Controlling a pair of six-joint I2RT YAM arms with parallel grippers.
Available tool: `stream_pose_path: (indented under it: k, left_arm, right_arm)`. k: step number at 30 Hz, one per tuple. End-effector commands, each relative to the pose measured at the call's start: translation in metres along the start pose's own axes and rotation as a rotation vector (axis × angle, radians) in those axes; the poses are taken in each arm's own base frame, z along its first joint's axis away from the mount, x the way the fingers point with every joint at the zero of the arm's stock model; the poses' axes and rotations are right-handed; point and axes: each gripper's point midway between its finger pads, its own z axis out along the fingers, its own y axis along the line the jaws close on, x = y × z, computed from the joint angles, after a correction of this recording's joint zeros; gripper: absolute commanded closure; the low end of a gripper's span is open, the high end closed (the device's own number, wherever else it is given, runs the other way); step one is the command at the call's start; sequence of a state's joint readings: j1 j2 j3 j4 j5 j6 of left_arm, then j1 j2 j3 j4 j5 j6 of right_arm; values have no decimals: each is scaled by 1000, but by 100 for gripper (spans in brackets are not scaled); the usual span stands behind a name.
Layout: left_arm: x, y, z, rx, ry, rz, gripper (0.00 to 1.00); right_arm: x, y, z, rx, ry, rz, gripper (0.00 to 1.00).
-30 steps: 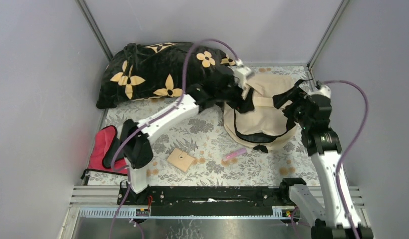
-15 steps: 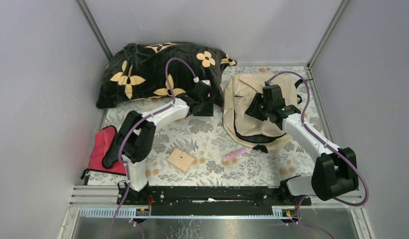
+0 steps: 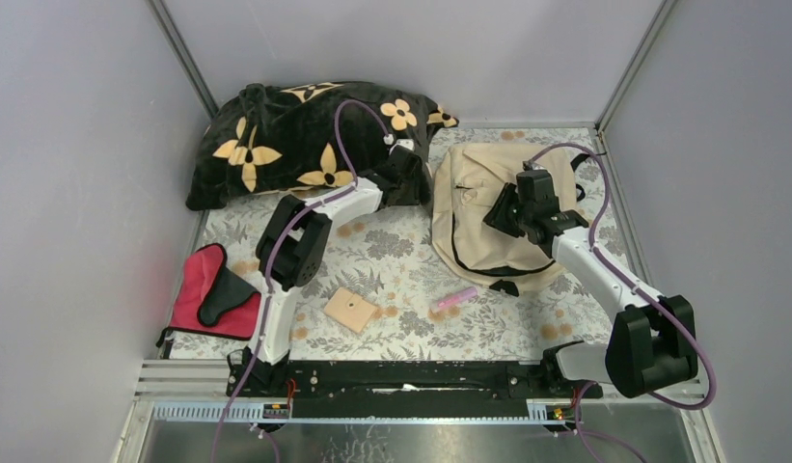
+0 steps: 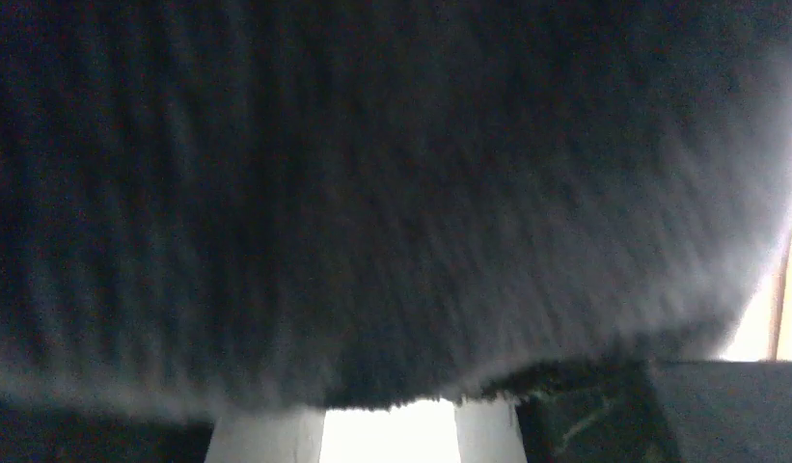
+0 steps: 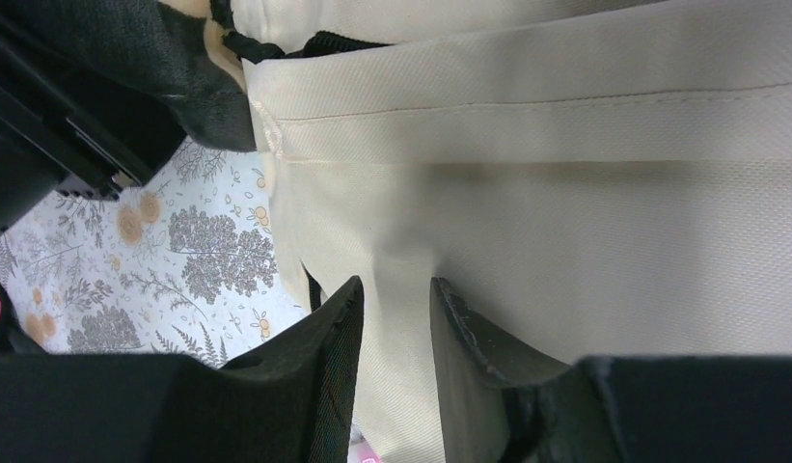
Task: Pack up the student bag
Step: Pick up the stationery from the center of the board.
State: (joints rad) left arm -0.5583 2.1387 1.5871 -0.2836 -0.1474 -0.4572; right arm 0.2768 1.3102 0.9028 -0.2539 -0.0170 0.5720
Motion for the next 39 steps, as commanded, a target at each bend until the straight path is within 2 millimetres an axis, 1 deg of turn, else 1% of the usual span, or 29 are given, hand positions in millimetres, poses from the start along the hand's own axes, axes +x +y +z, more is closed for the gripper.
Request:
stream_pose_path:
  k: [1, 5, 8, 12, 18, 20, 22, 24, 29, 32, 35, 39]
  left_arm:
    - [-42, 5, 15, -30, -136, -45, 50]
    - [-46, 6, 33, -50, -150, -54, 47]
    - [-47, 7, 47, -61, -157, -61, 50]
    - [-48, 4, 56, -27, -179, -68, 51]
    - [-31, 8, 73, -54, -120, -71, 51]
    - [-23, 10, 75, -69, -86, -72, 55]
    - [-15, 14, 72, -81, -58, -73, 61]
    - [-8, 15, 65, -78, -32, -69, 66]
    - [21, 19, 38, -78, 42, -34, 68]
    - [41, 19, 27, -74, 87, -21, 69]
    - [57, 10, 18, -53, 131, -12, 69]
    - [76, -4, 4, -46, 154, 73, 69]
  right_arm:
    - [-7, -9, -6, 25, -34, -13, 61]
    - [-7, -11, -4, 27, -26, -10, 61]
    - [-6, -11, -3, 22, -19, -12, 61]
    - [-5, -12, -3, 12, -6, -13, 61]
    - [-1, -15, 4, 9, 19, -9, 61]
    - [-1, -14, 6, 4, 27, -7, 62]
    - [-1, -14, 6, 6, 29, -7, 62]
    - [-2, -14, 5, 5, 23, -5, 62]
    - [-8, -12, 1, -2, 9, -3, 61]
    - [-12, -9, 0, -16, 2, 0, 61]
    - [-12, -7, 0, -23, 7, 2, 61]
    - [-11, -6, -2, -29, 8, 4, 62]
